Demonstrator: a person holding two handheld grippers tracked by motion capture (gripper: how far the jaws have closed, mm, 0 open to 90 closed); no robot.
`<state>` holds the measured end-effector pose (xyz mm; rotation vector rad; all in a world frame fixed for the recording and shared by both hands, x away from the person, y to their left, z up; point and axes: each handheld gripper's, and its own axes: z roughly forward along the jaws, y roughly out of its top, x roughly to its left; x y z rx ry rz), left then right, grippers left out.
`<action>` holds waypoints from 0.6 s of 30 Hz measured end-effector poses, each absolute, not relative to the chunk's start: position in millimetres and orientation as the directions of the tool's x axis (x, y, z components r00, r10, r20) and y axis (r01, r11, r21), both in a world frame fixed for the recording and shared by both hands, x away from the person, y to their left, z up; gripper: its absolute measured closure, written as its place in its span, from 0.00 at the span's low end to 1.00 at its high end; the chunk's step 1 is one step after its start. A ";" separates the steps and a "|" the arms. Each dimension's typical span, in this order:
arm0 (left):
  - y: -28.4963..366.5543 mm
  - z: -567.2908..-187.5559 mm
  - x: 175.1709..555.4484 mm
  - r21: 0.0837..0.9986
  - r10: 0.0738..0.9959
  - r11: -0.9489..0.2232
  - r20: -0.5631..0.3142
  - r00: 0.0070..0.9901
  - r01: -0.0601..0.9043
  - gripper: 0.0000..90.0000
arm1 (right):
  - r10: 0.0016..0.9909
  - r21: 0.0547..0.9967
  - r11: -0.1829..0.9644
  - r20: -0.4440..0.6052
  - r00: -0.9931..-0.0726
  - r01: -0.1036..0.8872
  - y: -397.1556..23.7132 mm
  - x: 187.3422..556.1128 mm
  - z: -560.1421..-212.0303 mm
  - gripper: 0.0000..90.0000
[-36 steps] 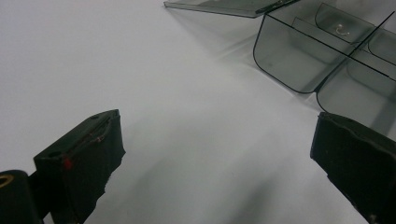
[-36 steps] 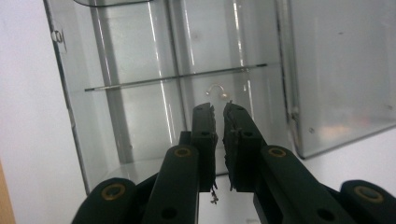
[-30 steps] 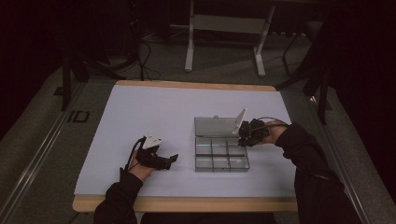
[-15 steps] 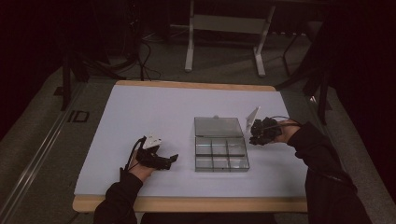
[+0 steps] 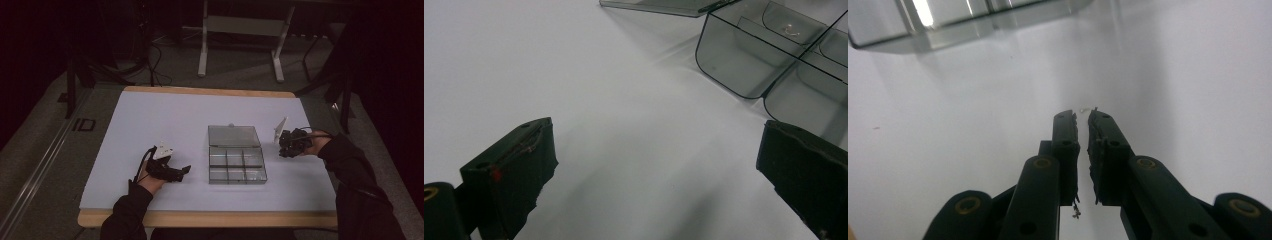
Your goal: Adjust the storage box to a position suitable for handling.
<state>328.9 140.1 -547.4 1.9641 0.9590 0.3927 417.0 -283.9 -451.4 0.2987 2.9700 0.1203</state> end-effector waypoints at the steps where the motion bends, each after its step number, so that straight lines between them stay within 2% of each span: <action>1: 140.1 -547.4 328.9 0.827 0.754 -0.305 -0.093 0.650 0.473 0.04 | 0.208 0.091 0.976 -0.140 -0.968 0.197 -285.1 417.5 -453.9 0.91; 18: 140.2 -547.4 329.0 0.827 0.754 -0.305 -0.094 0.650 0.473 0.04 | 0.266 0.065 0.964 -0.128 -0.955 0.259 -293.6 429.7 -488.5 0.90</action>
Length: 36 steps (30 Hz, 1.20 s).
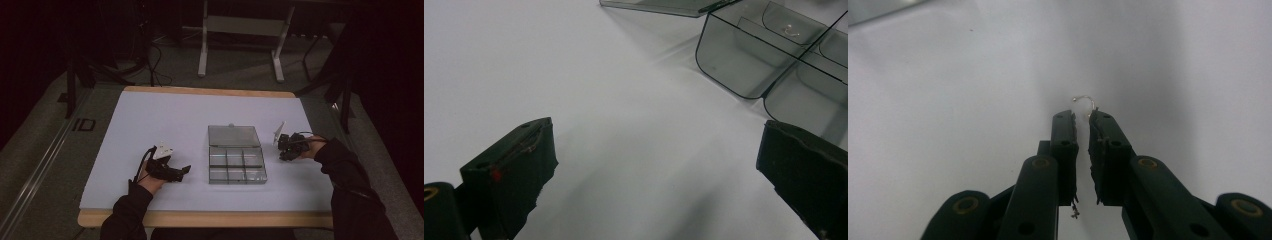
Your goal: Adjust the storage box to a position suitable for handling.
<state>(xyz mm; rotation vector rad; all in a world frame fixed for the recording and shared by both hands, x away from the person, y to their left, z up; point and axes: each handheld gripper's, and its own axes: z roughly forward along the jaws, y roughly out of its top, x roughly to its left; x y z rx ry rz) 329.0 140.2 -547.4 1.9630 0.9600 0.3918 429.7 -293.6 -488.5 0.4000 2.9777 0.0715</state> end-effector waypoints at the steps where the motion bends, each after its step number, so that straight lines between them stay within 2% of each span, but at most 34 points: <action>1: 140.2 -547.4 329.0 0.827 0.754 -0.305 -0.094 0.650 0.473 0.04 | 0.266 0.065 0.964 -0.128 -0.955 0.259 -293.6 429.7 -488.5 0.90; 7: 139.6 -547.5 329.1 0.825 0.753 -0.308 -0.092 0.651 0.473 0.04 | 0.290 0.078 0.956 -0.106 -0.951 0.283 -296.0 433.8 -495.3 0.89; 21: 139.8 -547.5 329.2 0.825 0.752 -0.308 -0.093 0.653 0.473 0.04 | 0.299 0.032 0.954 -0.093 -0.950 0.297 -293.0 441.6 -501.7 0.90; 26: 139.8 -547.6 329.2 0.825 0.751 -0.309 -0.094 0.654 0.473 0.04 | 0.284 0.014 0.959 -0.094 -0.954 0.284 -290.1 440.1 -502.2 0.95; 36: 140.0 -547.5 329.3 0.825 0.751 -0.308 -0.094 0.653 0.473 0.04 | 0.287 0.004 0.958 -0.091 -0.953 0.288 -288.8 440.6 -502.1 0.96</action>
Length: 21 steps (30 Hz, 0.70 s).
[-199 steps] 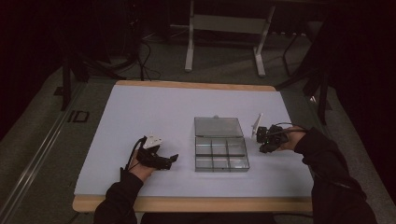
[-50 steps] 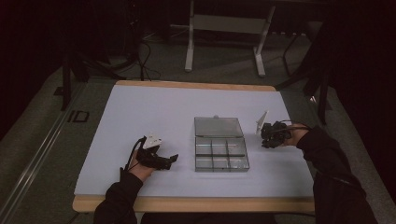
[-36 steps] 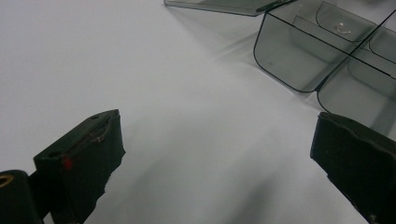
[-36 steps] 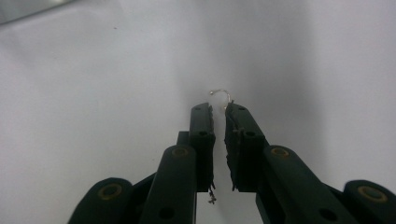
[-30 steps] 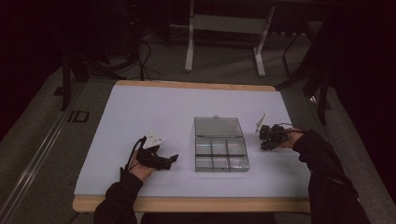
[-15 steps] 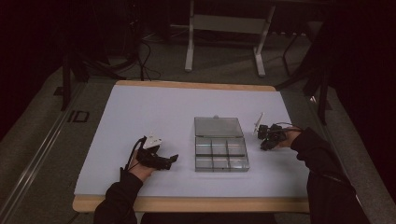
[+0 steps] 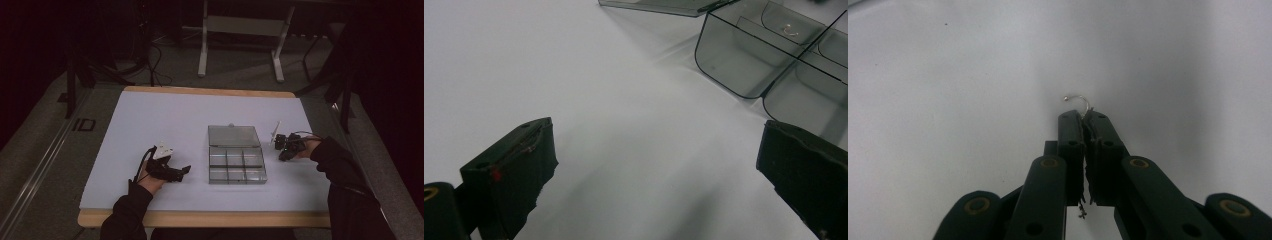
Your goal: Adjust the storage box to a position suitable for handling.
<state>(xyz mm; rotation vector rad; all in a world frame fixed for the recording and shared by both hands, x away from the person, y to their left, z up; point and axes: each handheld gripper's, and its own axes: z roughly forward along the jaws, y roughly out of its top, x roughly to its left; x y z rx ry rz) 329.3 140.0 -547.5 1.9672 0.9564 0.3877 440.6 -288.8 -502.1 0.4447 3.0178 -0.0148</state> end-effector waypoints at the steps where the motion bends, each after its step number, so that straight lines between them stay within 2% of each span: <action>1: 140.0 -547.5 329.2 0.825 0.751 -0.309 -0.094 0.654 0.473 0.04 | 0.285 0.003 0.958 -0.093 -0.954 0.286 -288.6 440.5 -502.0 0.96; 21: 140.2 -547.5 329.1 0.826 0.752 -0.306 -0.095 0.652 0.473 0.04 | 0.259 0.033 0.966 -0.098 -0.961 0.257 -288.2 433.1 -484.0 0.96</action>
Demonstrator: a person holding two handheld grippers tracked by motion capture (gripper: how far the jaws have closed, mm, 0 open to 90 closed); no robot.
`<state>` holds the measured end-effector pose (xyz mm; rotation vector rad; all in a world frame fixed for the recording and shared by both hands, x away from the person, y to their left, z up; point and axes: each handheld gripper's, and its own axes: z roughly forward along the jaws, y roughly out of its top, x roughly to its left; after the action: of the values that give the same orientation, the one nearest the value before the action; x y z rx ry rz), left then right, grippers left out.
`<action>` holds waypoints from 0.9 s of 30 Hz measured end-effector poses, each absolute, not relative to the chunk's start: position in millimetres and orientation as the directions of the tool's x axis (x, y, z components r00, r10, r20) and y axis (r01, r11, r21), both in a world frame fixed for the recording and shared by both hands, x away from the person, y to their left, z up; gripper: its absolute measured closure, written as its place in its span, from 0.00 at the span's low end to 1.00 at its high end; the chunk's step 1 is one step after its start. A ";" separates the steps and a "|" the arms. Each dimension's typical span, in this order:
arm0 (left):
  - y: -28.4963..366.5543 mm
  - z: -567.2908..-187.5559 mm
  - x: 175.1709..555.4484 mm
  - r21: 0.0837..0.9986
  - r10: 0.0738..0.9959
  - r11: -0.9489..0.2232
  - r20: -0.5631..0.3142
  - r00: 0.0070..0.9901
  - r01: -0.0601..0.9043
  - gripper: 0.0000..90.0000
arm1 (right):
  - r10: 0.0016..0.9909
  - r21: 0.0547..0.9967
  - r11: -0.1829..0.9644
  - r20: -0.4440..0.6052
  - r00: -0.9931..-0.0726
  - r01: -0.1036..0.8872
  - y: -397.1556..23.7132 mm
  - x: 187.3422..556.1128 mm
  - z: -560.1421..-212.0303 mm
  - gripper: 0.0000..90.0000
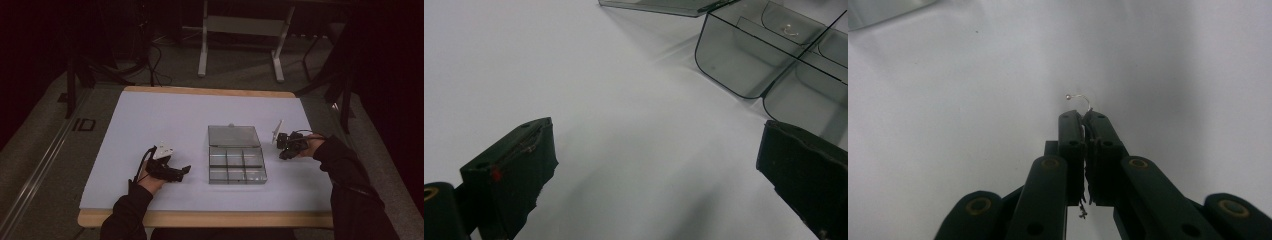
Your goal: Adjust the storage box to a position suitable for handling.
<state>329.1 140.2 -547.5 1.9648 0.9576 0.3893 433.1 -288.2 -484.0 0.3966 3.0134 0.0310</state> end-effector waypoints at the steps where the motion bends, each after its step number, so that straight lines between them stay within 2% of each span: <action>1: 140.1 -547.5 329.1 0.826 0.752 -0.308 -0.093 0.653 0.473 0.04 | 0.258 0.038 0.966 -0.098 -0.961 0.255 -287.9 432.7 -482.7 0.96; 27: 140.3 -547.5 329.1 0.826 0.752 -0.306 -0.095 0.652 0.473 0.04 | 0.174 0.097 0.982 -0.109 -0.979 0.164 -265.6 416.9 -448.0 0.96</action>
<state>329.1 140.3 -547.5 1.9643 0.9575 0.3892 416.9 -265.6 -448.0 0.2576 3.0106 0.1326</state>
